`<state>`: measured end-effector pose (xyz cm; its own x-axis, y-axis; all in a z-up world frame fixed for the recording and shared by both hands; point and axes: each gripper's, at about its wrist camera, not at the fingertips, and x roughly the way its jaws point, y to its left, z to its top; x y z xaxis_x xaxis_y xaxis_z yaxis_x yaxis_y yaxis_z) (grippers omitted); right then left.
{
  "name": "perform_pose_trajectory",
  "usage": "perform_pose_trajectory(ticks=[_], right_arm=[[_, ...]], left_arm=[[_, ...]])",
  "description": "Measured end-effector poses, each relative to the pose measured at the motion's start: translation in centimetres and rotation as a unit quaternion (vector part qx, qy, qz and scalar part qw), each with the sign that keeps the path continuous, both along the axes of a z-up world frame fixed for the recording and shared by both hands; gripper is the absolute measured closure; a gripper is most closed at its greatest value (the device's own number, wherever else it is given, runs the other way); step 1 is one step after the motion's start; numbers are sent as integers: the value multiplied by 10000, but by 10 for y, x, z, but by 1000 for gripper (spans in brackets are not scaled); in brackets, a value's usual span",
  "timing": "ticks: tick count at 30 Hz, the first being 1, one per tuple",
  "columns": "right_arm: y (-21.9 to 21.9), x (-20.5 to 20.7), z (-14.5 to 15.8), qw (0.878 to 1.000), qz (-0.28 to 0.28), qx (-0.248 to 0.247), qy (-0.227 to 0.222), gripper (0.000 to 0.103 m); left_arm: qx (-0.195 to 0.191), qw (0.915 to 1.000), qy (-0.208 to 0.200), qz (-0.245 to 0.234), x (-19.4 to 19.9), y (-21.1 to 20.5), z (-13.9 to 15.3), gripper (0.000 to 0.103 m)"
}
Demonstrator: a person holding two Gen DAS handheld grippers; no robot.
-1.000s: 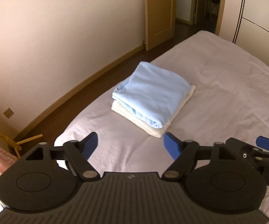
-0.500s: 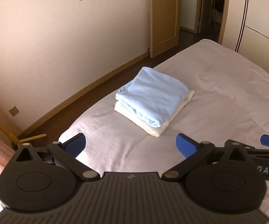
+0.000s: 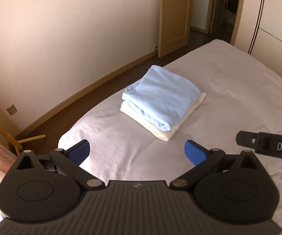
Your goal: Fold clothes
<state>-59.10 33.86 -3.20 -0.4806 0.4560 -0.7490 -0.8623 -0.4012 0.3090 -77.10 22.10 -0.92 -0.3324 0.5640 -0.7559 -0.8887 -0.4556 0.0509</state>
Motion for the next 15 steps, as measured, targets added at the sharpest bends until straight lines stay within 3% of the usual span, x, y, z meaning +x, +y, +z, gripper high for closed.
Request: perform_pose_trajectory(ticks=[6,15], right_arm=[[6,-18,4,9989,50,272,-385,0],[27,-37,-13,9984,97,49,-554,0]], left_arm=[[-191,9998,-16,6,-9,14,-6,1],[-430,9990,-93,-29,-22,43,-22,1]])
